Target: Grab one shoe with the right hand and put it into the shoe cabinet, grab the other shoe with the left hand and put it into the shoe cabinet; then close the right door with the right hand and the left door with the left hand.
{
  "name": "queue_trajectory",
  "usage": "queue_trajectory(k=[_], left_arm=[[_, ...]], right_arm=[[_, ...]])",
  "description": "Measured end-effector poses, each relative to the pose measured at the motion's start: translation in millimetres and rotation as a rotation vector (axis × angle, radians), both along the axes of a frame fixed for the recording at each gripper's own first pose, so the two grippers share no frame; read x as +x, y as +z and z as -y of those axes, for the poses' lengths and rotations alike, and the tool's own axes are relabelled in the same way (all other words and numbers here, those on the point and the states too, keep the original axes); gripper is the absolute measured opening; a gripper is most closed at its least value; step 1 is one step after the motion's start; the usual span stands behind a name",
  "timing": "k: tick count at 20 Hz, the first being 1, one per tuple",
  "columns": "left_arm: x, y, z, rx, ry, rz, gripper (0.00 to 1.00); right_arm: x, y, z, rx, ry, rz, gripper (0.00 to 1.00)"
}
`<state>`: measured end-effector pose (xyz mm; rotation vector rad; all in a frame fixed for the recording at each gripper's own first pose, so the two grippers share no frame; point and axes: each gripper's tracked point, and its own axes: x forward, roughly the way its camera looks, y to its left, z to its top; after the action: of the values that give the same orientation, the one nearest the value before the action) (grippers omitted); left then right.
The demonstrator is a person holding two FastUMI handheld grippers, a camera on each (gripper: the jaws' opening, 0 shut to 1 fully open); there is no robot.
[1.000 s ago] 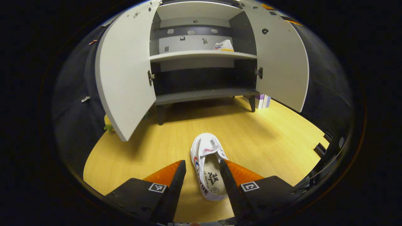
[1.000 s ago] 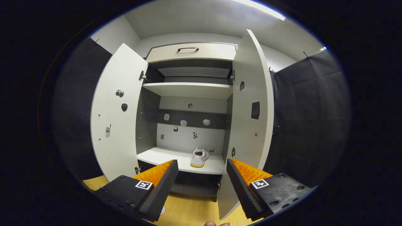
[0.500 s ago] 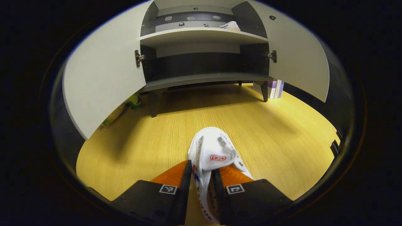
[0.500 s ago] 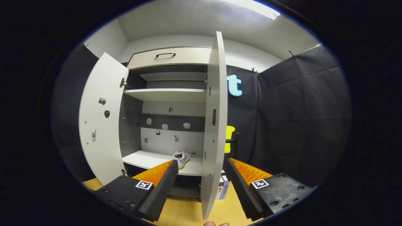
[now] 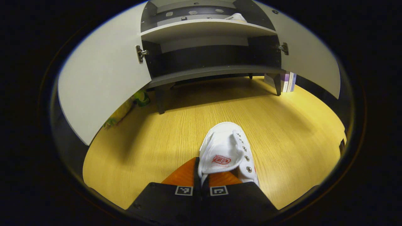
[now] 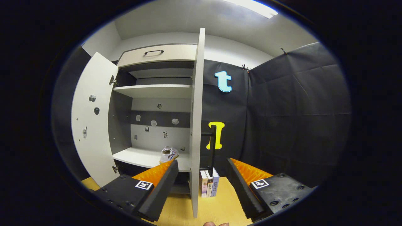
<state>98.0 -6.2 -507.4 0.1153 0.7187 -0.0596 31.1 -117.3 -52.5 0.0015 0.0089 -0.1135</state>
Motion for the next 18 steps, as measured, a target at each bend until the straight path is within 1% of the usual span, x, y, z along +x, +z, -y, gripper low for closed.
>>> queue_trajectory(k=[2, 3, 6, 7, 9, 12, 14, 17, 18], left_arm=[[2, 13, -2, -0.039, 0.045, -0.020, 0.05], [3, 24, -2, -0.048, 0.059, 0.000, 0.05], [1, 61, -1, -0.061, 0.069, 0.030, 0.05], [1, 75, -1, -0.076, 0.086, 0.034, 0.05], [2, 105, 1, -0.110, 0.130, 0.052, 0.05], [8, 156, 5, -0.095, 0.156, 0.092, 0.05], [15, 190, 11, -0.107, 0.183, 0.125, 0.05], [36, 244, 23, -0.146, 0.192, 0.177, 0.05], [45, 262, 26, -0.152, 0.194, 0.195, 0.05]], right_arm=[[-2, 2, -2, 0.012, 0.016, 0.001, 0.98], [-1, 3, -5, 0.020, 0.025, 0.002, 0.98], [-2, 3, -3, 0.032, 0.044, 0.006, 0.98], [-3, 4, -1, 0.038, 0.048, 0.008, 0.98], [-4, 5, 5, 0.051, 0.056, 0.008, 0.98], [-6, 6, 15, 0.064, 0.069, 0.013, 0.98], [-5, 4, 23, 0.070, 0.075, 0.014, 0.98], [-7, -2, 40, 0.089, 0.077, -0.002, 0.98], [-2, -3, 45, 0.097, 0.075, -0.009, 0.98]])
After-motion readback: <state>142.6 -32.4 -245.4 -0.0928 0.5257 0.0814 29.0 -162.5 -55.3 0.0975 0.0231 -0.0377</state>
